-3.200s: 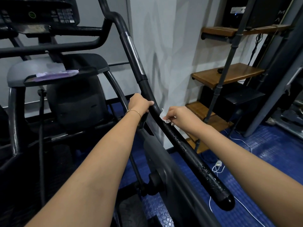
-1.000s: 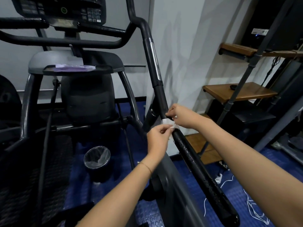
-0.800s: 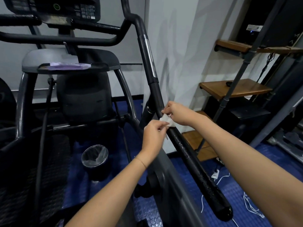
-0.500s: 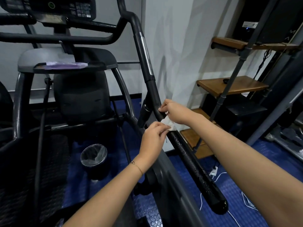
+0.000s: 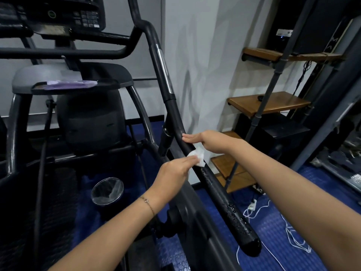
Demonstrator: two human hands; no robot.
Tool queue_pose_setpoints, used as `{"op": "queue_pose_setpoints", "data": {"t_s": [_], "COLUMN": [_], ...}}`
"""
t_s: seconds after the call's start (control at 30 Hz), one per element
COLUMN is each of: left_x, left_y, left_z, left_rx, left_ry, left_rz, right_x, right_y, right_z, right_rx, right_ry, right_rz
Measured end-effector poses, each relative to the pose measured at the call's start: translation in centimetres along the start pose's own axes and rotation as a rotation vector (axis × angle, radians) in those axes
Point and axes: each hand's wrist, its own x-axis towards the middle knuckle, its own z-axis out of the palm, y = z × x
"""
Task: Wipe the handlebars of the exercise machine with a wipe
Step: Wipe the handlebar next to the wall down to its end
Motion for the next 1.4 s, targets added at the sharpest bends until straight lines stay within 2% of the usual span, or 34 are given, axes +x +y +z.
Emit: {"op": "queue_pose_setpoints", "data": {"t_s": [0.17, 0.33, 0.47, 0.6, 0.77, 0.93, 1.0, 1.1, 1.17, 1.3, 1.4], "left_x": [-1.4, 0.1, -1.9, 0.0, -1.4, 0.1, -0.8, -3.0, -2.9, 0.7, 3.2], "left_y": [1.0, 0.7, 1.4, 1.3, 1.8, 0.0, 0.3, 0.9, 0.8, 2.2, 3.0], "left_z": [-0.1, -0.5, -0.4, -0.8, -0.7, -0.7, -0.4, -0.3, -0.4, -1.4, -2.2], "left_rx": [0.058, 0.086, 0.073, 0.086, 0.069, 0.103, 0.116, 0.106, -0.019, -0.481, -0.799], "left_ry": [-0.12, -0.104, -0.186, -0.115, -0.194, -0.123, -0.116, -0.116, -0.072, 0.058, 0.169], "left_rz": [0.067, 0.009, 0.103, 0.041, 0.128, -0.01, 0.037, 0.118, 0.017, -0.496, -0.732], "right_x": [-0.3, -0.3, -0.3, -0.6, -0.5, -0.9, -1.8, -4.3, -6.1, -7.4, -7.0], "right_y": [0.2, 0.1, 0.4, -0.1, -0.3, -2.2, -2.9, -3.2, -3.5, -4.8, -5.3], "right_z": [1.0, 1.0, 1.3, 0.9, 0.6, -0.8, -0.8, -0.7, -0.6, 0.1, 0.6], "right_rx": [0.072, 0.093, 0.074, 0.069, 0.012, -0.054, -0.074, 0.012, 0.108, 0.174, 0.281], "right_ry": [0.034, 0.054, 0.054, 0.051, 0.033, 0.165, 0.16, 0.297, 0.346, 0.303, 0.426], "right_rz": [0.007, 0.014, 0.014, 0.031, 0.035, -0.007, 0.006, 0.121, 0.126, 0.068, 0.103]}}
